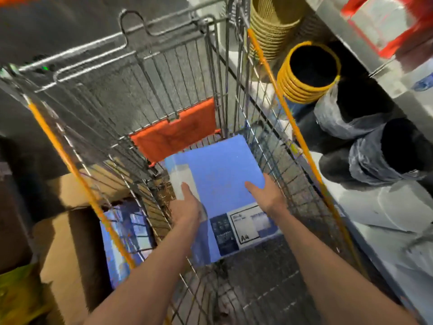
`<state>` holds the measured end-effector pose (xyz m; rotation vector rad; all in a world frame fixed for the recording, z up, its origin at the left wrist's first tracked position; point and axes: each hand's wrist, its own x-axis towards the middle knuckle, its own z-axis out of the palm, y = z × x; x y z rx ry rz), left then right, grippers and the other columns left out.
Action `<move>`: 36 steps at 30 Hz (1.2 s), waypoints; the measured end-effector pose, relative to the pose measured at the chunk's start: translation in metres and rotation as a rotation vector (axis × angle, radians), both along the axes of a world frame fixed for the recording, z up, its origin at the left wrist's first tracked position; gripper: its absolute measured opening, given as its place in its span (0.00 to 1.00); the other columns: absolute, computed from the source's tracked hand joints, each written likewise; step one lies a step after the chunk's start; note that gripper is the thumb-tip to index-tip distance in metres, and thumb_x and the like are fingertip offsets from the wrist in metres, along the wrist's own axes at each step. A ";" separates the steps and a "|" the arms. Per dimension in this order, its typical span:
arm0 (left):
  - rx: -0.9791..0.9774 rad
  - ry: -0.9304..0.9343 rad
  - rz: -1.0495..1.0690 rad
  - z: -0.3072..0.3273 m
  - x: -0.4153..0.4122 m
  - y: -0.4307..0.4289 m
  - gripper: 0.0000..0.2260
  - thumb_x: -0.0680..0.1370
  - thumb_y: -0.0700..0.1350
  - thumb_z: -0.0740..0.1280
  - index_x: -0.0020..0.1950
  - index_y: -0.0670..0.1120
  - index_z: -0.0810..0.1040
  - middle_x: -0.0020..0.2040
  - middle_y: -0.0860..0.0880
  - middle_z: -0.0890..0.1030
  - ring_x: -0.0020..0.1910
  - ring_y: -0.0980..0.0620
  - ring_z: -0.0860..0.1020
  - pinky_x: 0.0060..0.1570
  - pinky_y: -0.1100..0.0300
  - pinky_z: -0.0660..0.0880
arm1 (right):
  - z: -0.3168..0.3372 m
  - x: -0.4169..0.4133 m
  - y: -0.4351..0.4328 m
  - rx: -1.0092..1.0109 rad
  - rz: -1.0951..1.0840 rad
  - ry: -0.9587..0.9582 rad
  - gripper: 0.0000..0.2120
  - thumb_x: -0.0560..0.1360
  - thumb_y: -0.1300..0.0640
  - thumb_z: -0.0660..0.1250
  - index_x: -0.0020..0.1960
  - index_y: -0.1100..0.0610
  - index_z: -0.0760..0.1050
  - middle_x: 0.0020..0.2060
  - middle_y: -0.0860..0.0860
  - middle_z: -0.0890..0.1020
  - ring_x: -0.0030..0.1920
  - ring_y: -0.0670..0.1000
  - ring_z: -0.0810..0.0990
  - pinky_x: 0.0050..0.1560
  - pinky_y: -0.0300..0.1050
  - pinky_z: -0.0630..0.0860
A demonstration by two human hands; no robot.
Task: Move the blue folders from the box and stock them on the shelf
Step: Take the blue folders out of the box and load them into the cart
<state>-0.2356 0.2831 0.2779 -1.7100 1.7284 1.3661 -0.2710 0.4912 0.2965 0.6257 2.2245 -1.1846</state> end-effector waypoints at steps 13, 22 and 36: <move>0.040 -0.156 0.026 -0.122 -0.006 0.009 0.41 0.79 0.69 0.57 0.72 0.33 0.68 0.68 0.36 0.76 0.64 0.35 0.77 0.62 0.46 0.74 | -0.121 -0.027 -0.003 0.070 -0.036 -0.180 0.26 0.76 0.49 0.70 0.69 0.57 0.70 0.59 0.58 0.80 0.56 0.59 0.81 0.55 0.50 0.76; 0.020 -0.205 -0.251 -0.131 0.000 0.012 0.27 0.81 0.55 0.62 0.70 0.35 0.70 0.66 0.38 0.77 0.61 0.37 0.78 0.61 0.48 0.76 | -0.128 -0.020 -0.003 0.022 0.006 -0.225 0.28 0.80 0.51 0.67 0.75 0.61 0.66 0.73 0.55 0.69 0.71 0.52 0.71 0.55 0.34 0.65; -0.104 0.261 -0.707 0.058 0.022 0.040 0.13 0.82 0.46 0.62 0.49 0.39 0.82 0.42 0.41 0.82 0.44 0.42 0.80 0.49 0.53 0.74 | 0.049 0.053 0.006 0.054 0.196 0.009 0.12 0.80 0.55 0.64 0.58 0.62 0.80 0.56 0.58 0.83 0.59 0.57 0.80 0.56 0.45 0.72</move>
